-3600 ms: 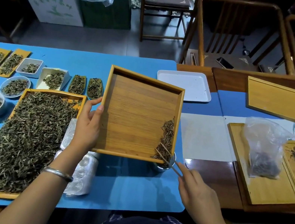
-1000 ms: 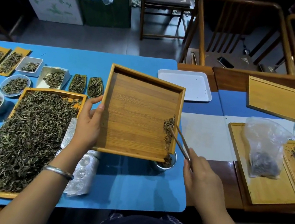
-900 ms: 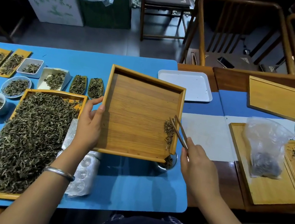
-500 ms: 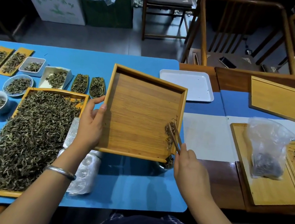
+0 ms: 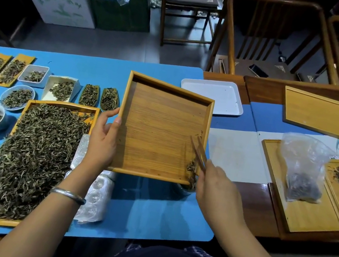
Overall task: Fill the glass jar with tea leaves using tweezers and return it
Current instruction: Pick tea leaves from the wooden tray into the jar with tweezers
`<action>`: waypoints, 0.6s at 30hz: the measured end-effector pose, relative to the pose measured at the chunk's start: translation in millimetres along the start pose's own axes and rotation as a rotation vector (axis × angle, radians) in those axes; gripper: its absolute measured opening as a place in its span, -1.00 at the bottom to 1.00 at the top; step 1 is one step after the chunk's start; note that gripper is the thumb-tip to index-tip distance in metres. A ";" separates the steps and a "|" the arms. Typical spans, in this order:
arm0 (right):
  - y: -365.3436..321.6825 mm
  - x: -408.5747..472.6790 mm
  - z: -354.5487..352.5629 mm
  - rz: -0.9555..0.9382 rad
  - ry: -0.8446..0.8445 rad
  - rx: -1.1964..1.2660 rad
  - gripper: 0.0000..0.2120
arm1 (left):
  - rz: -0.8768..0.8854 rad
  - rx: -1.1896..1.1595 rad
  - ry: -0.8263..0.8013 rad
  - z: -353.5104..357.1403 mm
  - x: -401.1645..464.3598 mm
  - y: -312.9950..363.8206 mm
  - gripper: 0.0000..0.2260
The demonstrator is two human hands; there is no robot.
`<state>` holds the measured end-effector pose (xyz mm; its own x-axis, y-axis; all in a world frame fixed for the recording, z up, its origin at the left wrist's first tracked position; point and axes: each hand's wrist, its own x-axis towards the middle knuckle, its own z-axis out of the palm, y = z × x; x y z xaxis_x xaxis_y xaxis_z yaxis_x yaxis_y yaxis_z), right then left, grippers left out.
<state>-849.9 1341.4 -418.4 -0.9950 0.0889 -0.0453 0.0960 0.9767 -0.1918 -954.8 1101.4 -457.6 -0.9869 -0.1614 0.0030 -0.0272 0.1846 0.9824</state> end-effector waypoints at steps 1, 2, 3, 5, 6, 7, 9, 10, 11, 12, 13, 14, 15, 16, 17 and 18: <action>-4.8 13.3 -1.7 0.011 0.006 -0.016 -0.62 | 0.002 -0.001 0.002 0.2 0.0 -0.1 -0.81; -9.7 26.4 -2.7 0.030 0.007 -0.034 -0.61 | 0.002 -0.003 0.002 0.2 0.0 -0.3 -0.80; -14.2 38.6 -2.9 0.052 0.006 -0.044 -0.59 | -0.001 -0.005 0.000 0.2 0.1 -0.5 -0.79; -20.3 56.0 -2.6 0.080 -0.004 -0.060 -0.59 | -0.010 -0.012 -0.004 -0.2 0.3 -1.2 -0.78; -22.0 60.5 -2.4 0.091 -0.013 -0.074 -0.60 | -0.010 -0.016 -0.005 -0.9 0.5 -1.8 -0.79; -22.8 62.6 -1.6 0.098 -0.020 -0.089 -0.60 | -0.008 -0.018 -0.005 -1.5 0.7 -2.7 -0.79; -21.5 61.4 1.9 0.096 -0.035 -0.107 -0.56 | -0.012 -0.019 -0.010 -2.6 0.9 -4.5 -0.78; -19.9 58.7 4.0 0.090 -0.039 -0.111 -0.54 | -0.014 -0.023 -0.010 -2.9 0.8 -5.3 -0.77; -18.5 55.5 6.4 0.085 -0.042 -0.115 -0.52 | -0.015 -0.027 -0.007 -3.0 0.6 -5.8 -0.77; -17.4 51.6 8.5 0.080 -0.049 -0.122 -0.51 | -0.015 -0.032 -0.004 -2.9 0.4 -6.2 -0.77; -16.7 47.5 10.3 0.076 -0.061 -0.130 -0.49 | -0.018 -0.036 -0.003 -2.7 0.4 -6.4 -0.78; -16.0 43.2 11.7 0.073 -0.076 -0.136 -0.48 | -0.021 -0.042 -0.004 -2.5 0.4 -6.5 -0.78; -15.7 38.5 13.1 0.071 -0.092 -0.143 -0.47 | -0.024 -0.048 -0.006 -2.3 0.5 -6.7 -0.78; -15.3 33.1 14.3 0.069 -0.109 -0.150 -0.47 | -0.028 -0.053 -0.009 -2.4 0.6 -6.8 -0.79; -15.2 27.0 15.0 0.067 -0.127 -0.155 -0.47 | -0.031 -0.055 -0.011 -2.6 0.7 -7.0 -0.79; -15.0 20.6 15.6 0.065 -0.143 -0.155 -0.48 | -0.032 -0.054 -0.011 -3.0 0.7 -7.0 -0.79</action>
<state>-871.4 1325.6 -431.7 -0.9718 0.1346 -0.1938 0.1433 0.9892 -0.0315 -954.9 1097.2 -463.8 -0.9873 -0.1560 -0.0303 -0.0505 0.1267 0.9907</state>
